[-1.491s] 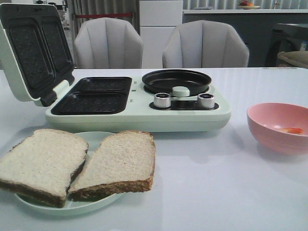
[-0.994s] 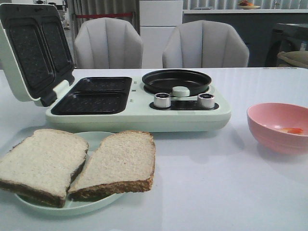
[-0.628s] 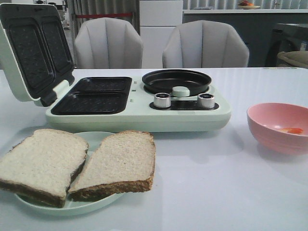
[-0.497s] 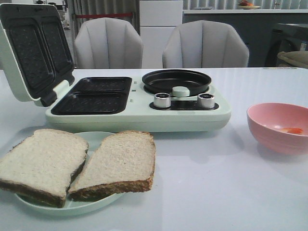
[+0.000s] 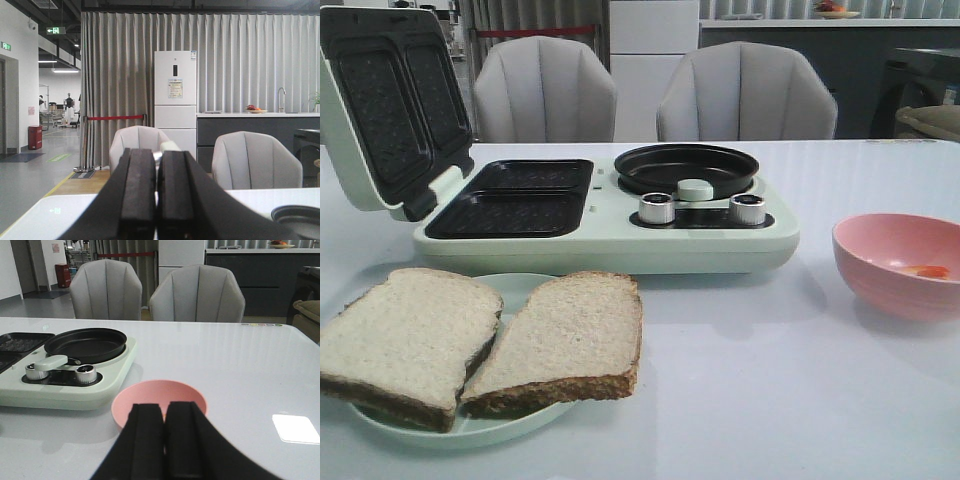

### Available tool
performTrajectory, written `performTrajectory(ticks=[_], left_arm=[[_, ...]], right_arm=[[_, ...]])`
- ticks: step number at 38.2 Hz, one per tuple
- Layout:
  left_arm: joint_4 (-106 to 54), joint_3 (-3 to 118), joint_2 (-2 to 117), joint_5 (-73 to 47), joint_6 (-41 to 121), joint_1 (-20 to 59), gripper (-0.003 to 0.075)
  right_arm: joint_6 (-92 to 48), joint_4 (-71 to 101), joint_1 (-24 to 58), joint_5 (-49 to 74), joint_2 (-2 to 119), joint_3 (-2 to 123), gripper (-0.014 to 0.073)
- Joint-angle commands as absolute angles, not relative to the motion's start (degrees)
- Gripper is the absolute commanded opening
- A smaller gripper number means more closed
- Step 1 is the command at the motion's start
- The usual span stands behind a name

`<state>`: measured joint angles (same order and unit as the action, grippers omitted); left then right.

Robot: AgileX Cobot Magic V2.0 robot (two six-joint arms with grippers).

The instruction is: Make breakfast with bread and shrimp

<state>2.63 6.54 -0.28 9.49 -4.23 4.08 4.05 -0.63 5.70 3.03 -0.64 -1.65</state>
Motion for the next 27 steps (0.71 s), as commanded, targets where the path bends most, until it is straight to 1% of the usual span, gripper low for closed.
performTrajectory(ticks=[1, 6, 9, 15, 27], left_arm=[[2.6, 13.2, 2.1, 8.0, -4.7, 4.1, 0.0113], [2.6, 19.7, 7.1, -2.4, -4.7, 4.1, 0.0113], [2.6, 21.7, 9.8, -6.5, -4.7, 4.1, 0.0113], [2.6, 22.1, 12.6, -6.9, -4.7, 4.1, 0.0113], [1.7, 22.1, 13.2, -5.0, -4.7, 4.1, 0.0113]], right_arm=[[4.1, -1.3, 5.4, -1.8, -1.7, -1.3, 0.0143], [4.1, -1.3, 5.4, -1.8, -1.7, -1.3, 0.0143], [4.1, -1.3, 5.4, -1.8, -1.7, -1.3, 0.0143], [4.1, -1.3, 5.4, -1.8, -1.7, -1.3, 0.0143], [4.1, -1.3, 5.4, -1.8, -1.7, -1.3, 0.0143]])
